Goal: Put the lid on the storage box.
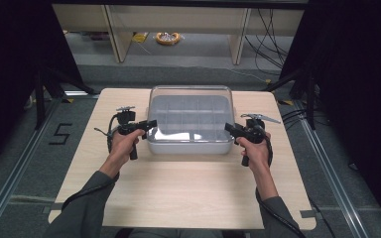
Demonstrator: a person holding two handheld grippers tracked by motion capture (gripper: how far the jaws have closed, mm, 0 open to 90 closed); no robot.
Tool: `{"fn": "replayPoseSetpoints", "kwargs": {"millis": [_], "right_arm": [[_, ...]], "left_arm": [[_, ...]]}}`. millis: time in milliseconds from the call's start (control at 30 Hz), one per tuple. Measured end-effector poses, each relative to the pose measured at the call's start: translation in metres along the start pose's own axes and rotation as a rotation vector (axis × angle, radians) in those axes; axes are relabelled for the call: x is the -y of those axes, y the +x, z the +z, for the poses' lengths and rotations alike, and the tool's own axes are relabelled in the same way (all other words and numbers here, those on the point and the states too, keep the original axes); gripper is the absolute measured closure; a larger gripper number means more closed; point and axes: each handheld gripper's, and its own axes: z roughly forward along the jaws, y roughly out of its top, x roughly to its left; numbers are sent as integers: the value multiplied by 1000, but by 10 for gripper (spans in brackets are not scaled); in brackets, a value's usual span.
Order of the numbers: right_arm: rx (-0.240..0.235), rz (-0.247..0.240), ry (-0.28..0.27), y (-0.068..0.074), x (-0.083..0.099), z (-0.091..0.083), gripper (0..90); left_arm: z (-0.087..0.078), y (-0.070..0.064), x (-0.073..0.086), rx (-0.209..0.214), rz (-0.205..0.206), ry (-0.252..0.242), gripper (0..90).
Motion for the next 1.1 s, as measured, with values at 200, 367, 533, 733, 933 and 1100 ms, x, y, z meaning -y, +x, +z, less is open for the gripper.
{"fn": "replayPoseSetpoints", "kwargs": {"millis": [200, 367, 533, 733, 933, 1100], "right_arm": [[-12, -29, -4, -3, 1, 2, 541], [-3, -9, -7, -2, 3, 2, 540], [-9, 13, -5, 0, 3, 1, 540], [-1, -22, -28, -2, 4, 5, 539], [-14, -41, -28, -4, 4, 6, 539], [1, -59, -34, -3, 3, 8, 531]], "left_arm": [[-1, -2, 3, -11, 33, -10, 533], [-3, -3, 7, -7, 54, -33, 518], [-3, -1, 8, 6, 60, -39, 517], [-2, -3, 9, -23, 59, -58, 508], [-1, -6, 9, -41, 79, -53, 481], [1, -8, 9, -58, 90, -54, 461]]}}
